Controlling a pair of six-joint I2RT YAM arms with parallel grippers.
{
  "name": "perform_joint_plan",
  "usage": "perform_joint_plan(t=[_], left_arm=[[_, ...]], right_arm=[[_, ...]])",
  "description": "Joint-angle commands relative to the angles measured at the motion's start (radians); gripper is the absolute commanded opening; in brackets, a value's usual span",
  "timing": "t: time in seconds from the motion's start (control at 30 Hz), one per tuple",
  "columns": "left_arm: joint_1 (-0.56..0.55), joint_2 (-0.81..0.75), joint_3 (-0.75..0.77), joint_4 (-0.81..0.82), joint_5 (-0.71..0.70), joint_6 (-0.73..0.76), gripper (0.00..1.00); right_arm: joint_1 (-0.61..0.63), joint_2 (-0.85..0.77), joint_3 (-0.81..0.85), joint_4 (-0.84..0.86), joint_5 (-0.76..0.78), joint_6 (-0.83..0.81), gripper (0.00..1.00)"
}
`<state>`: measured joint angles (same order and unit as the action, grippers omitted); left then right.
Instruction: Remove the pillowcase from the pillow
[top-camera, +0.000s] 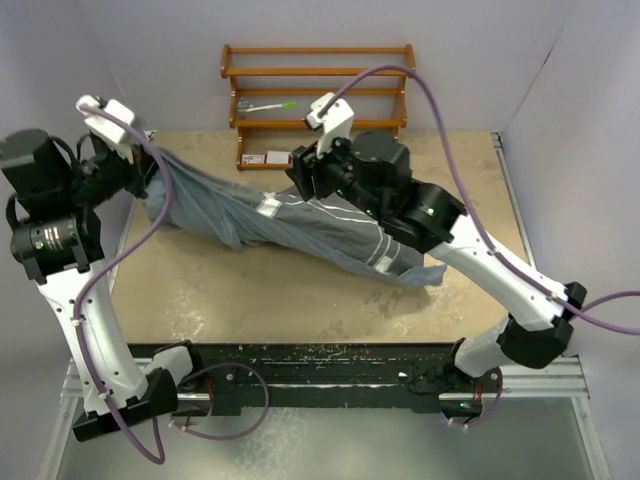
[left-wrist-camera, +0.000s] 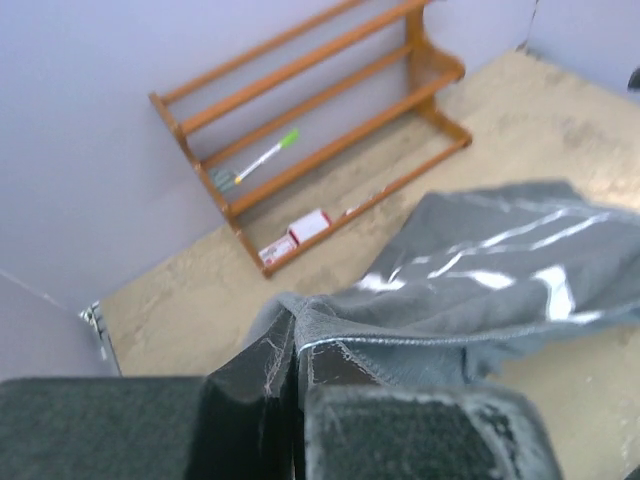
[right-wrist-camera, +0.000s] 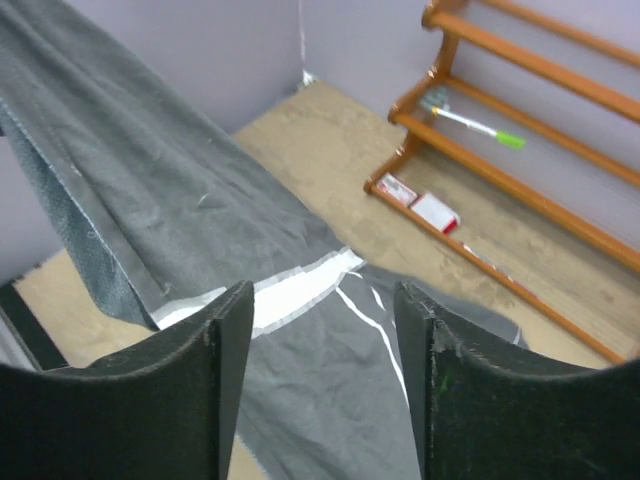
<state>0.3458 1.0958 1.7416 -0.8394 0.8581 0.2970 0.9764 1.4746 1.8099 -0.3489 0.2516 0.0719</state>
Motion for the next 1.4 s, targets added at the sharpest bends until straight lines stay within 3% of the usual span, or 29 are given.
perform_joint_plan(t=[0.0,0.07,0.3,0.33,0.37,0.6,0.73,0.83,0.9,0.97,1.03,1.2,1.37], left_arm=[[0.001,0.024,0.205,0.02,0.101,-0.202,0.0],[0.001,0.024,0.241,-0.002,0.111,-0.19,0.0],[0.002,0.013,0.27,-0.062,0.16,-0.171,0.0],[0.001,0.011,0.273,-0.061,0.163,-0.172,0.0],[0.002,0.01,0.275,-0.061,0.165,-0.171,0.0],[0.002,0.01,0.302,-0.064,0.21,-0.199,0.0],[0.001,0.007,0.304,-0.048,0.216,-0.215,0.0],[0.002,0.012,0.319,-0.052,0.214,-0.207,0.0],[0.002,0.015,0.33,-0.046,0.209,-0.204,0.0],[0.001,0.017,0.341,-0.038,0.201,-0.208,0.0],[0.001,0.023,0.356,-0.035,0.2,-0.208,0.0],[0.001,0.031,0.366,-0.009,0.202,-0.235,0.0],[0.001,0.038,0.385,0.008,0.206,-0.262,0.0]], right_arm=[[0.023,-0.072,-0.049,0.079,-0.072,-0.021,0.64],[0.049,-0.11,-0.129,0.125,-0.156,-0.041,0.77],[0.204,-0.042,-0.202,0.149,-0.183,-0.133,0.82],[0.229,-0.026,-0.203,0.187,-0.175,-0.145,0.93],[0.247,-0.004,-0.197,0.199,-0.162,-0.149,0.95],[0.268,0.135,-0.162,0.315,-0.012,-0.163,0.91],[0.25,0.196,-0.139,0.322,0.014,-0.177,0.75],[0.179,0.194,-0.147,0.321,-0.069,-0.119,0.63],[0.136,0.172,-0.169,0.336,-0.157,-0.087,0.68],[0.127,0.147,-0.186,0.313,-0.173,-0.135,0.84],[0.127,0.111,-0.225,0.297,-0.129,-0.19,0.93],[0.143,0.094,-0.274,0.19,-0.123,-0.257,0.96],[0.169,0.093,-0.362,0.233,-0.093,-0.265,0.96]])
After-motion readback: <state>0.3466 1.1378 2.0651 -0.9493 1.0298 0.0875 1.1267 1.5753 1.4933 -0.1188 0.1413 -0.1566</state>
